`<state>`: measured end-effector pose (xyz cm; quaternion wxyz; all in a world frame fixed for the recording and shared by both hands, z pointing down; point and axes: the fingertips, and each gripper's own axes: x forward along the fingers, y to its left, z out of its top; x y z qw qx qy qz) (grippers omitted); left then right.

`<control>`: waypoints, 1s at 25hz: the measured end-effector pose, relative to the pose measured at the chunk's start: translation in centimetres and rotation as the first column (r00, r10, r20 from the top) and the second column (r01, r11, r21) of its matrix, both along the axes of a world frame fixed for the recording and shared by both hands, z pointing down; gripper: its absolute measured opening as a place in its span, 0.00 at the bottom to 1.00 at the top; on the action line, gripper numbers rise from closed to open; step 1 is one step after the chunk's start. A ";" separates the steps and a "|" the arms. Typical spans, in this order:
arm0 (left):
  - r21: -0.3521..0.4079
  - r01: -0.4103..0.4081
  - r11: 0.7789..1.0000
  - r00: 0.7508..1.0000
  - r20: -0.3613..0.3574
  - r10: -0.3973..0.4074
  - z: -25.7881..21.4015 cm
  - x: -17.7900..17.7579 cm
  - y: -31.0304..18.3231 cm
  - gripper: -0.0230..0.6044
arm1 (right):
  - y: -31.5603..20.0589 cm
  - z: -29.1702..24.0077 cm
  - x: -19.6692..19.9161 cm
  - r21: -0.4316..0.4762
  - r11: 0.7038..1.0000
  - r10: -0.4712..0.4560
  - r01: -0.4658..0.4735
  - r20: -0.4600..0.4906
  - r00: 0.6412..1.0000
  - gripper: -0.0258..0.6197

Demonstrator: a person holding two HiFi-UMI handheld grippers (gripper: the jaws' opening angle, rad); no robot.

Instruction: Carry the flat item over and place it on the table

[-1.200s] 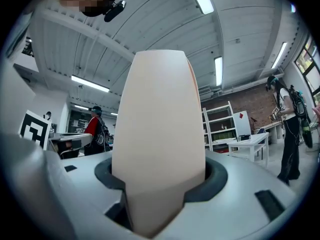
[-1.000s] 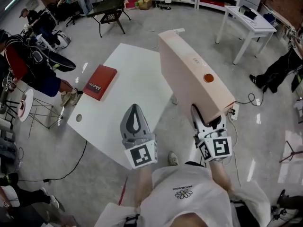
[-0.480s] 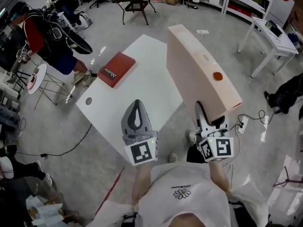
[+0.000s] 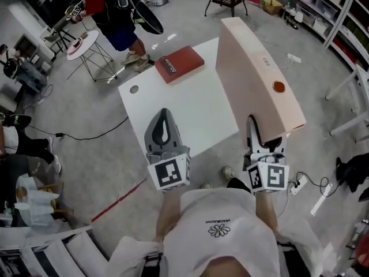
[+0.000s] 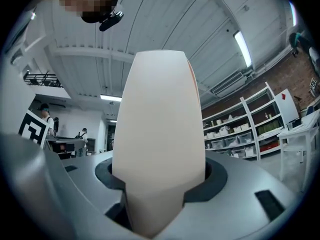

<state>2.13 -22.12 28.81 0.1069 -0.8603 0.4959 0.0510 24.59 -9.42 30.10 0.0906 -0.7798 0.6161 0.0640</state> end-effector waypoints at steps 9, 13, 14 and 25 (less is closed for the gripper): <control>0.025 0.181 0.983 0.983 0.004 -0.181 -2.0 -2.1 -0.5 0.06 | -4.1 -1.0 0.4 0.012 0.990 -0.142 0.143 -0.033 0.989 0.47; 0.031 0.240 0.970 0.971 -0.006 -0.240 -2.0 -2.4 -0.3 0.06 | -5.3 -1.2 0.4 0.010 0.981 -0.191 0.192 -0.077 0.979 0.47; 0.030 0.255 0.966 0.967 -0.009 -0.255 -2.0 -2.4 -0.3 0.06 | -5.7 -1.4 0.5 0.009 0.979 -0.203 0.204 -0.087 0.975 0.47; 0.015 0.368 0.930 0.930 -0.008 -0.368 -1.9 -3.3 -0.3 0.06 | -9.1 -1.2 0.4 -0.006 0.949 -0.315 0.316 -0.085 0.945 0.47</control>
